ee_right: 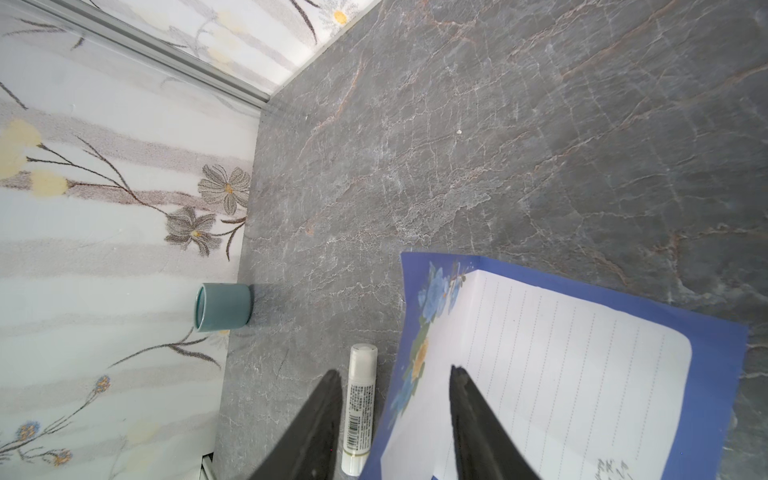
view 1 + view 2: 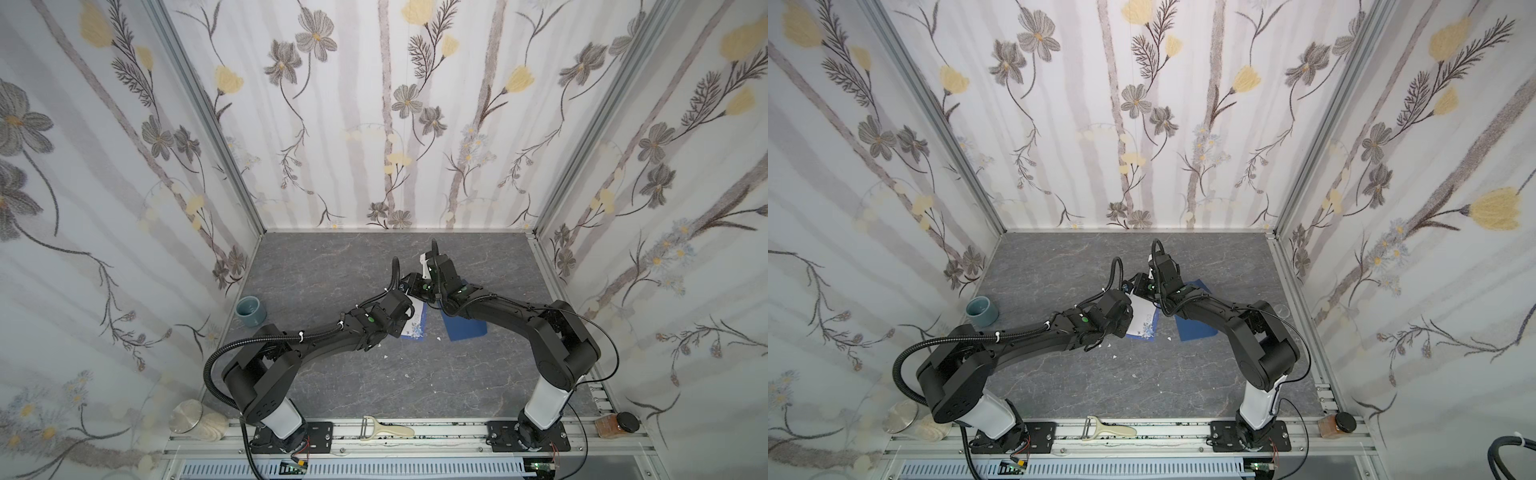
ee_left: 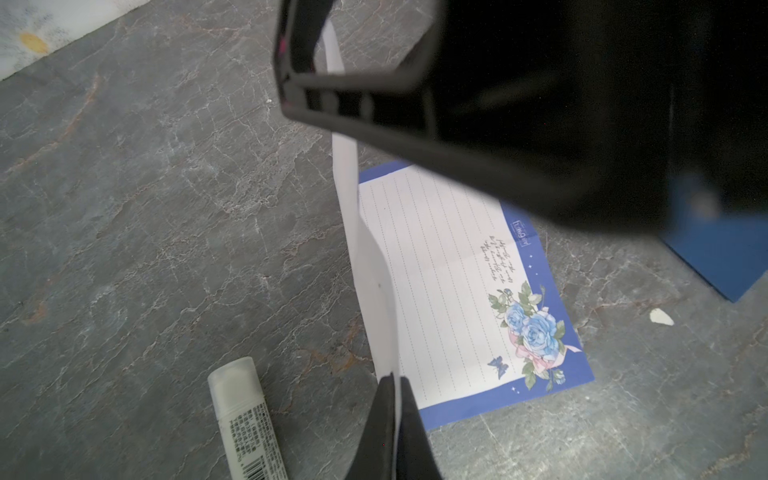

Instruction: Place the letter into the envelope and seal it

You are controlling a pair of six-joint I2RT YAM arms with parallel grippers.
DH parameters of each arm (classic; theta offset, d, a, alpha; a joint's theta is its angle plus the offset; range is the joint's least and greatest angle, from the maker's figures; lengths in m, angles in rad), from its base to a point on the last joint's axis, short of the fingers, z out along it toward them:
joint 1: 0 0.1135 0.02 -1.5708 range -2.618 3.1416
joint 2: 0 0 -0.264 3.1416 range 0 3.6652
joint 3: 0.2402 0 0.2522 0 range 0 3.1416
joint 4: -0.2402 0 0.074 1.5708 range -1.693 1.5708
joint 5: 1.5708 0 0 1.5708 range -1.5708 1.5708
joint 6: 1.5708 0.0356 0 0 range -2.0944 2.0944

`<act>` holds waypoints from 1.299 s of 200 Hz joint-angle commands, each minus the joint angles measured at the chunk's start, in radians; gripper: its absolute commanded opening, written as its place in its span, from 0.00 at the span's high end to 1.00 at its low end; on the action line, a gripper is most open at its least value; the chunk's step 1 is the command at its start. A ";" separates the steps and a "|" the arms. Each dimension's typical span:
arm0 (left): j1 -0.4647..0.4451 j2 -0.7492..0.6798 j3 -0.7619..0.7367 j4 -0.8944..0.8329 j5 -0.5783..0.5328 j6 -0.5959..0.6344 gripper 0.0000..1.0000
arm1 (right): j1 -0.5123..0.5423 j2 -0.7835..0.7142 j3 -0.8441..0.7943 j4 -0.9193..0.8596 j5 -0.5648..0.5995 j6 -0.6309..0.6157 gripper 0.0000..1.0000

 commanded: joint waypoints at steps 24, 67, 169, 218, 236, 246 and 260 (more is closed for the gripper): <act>-0.004 -0.014 -0.007 0.055 0.043 0.041 1.00 | 0.007 0.031 0.019 0.043 -0.002 0.003 0.60; -0.004 -0.021 -0.013 0.064 0.041 0.044 1.00 | 0.008 0.041 0.023 0.040 0.000 0.002 0.71; -0.004 -0.022 -0.023 0.073 0.043 0.042 1.00 | 0.013 0.032 0.005 0.066 -0.016 0.018 1.00; -0.004 -0.025 -0.029 0.073 0.052 0.023 0.77 | 0.011 0.026 -0.009 0.077 -0.014 0.025 1.00; -0.001 -0.037 -0.030 0.074 0.066 0.007 0.66 | 0.011 0.025 -0.013 0.078 -0.010 0.027 1.00; 0.001 -0.048 -0.033 0.075 0.074 -0.002 0.64 | 0.012 0.025 -0.017 0.082 -0.010 0.027 1.00; 0.006 -0.067 -0.036 0.075 0.088 -0.014 0.59 | 0.010 0.023 -0.021 0.084 -0.008 0.029 1.00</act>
